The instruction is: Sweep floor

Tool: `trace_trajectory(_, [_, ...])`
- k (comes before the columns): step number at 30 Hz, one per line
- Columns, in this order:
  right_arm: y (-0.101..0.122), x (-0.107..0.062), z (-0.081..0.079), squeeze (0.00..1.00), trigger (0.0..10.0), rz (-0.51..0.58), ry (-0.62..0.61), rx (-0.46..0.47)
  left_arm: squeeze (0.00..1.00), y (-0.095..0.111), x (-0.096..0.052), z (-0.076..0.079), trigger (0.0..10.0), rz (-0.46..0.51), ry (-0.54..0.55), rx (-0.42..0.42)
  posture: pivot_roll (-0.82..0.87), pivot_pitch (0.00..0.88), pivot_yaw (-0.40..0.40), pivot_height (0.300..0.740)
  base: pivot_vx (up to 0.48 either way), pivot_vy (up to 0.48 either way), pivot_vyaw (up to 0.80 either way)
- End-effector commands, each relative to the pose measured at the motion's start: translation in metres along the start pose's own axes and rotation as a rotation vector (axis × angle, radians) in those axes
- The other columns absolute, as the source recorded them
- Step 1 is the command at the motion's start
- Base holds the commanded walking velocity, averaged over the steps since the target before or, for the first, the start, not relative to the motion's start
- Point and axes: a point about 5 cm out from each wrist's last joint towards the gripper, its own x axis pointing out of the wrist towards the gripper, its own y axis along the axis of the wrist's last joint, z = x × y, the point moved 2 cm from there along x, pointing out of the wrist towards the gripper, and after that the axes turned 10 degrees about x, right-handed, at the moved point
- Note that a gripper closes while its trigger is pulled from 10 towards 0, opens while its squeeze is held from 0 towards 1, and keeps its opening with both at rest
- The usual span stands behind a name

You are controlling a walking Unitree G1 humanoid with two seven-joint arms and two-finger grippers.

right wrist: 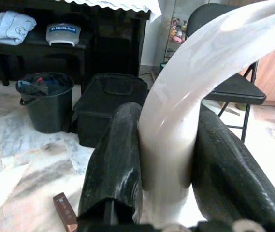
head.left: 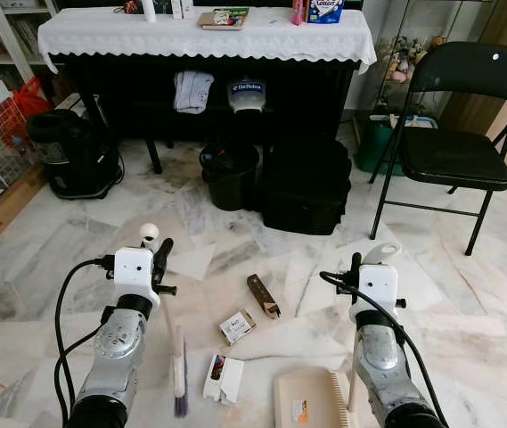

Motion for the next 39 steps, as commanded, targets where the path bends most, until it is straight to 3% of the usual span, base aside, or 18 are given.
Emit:
trace_trajectory(1, [0.008,0.006,-0.003,0.0,10.0,0.036,0.019,-0.006,0.0,0.005,0.003,-0.007,10.0,0.029,0.022,0.015,0.12,0.024,0.014,0.74,0.0,0.0,0.0])
trace_trajectory(13, [0.007,0.01,-0.004,0.0,10.0,0.019,0.029,-0.033,0.0,0.004,0.002,-0.01,10.0,0.03,0.031,0.013,0.12,0.017,0.017,0.74,0.0,0.0,0.0])
trace_trajectory(24, [-0.003,0.009,0.011,0.0,10.0,-0.026,0.003,-0.087,0.0,0.005,0.001,-0.017,10.0,0.044,0.032,0.019,0.13,0.017,0.03,0.74,0.0,0.0,0.0])
trace_trajectory(39, [0.005,0.01,-0.004,0.0,10.0,0.038,0.066,-0.12,0.0,0.009,0.002,-0.018,10.0,0.057,0.047,0.016,0.14,0.021,0.028,0.74,0.0,0.0,0.0])
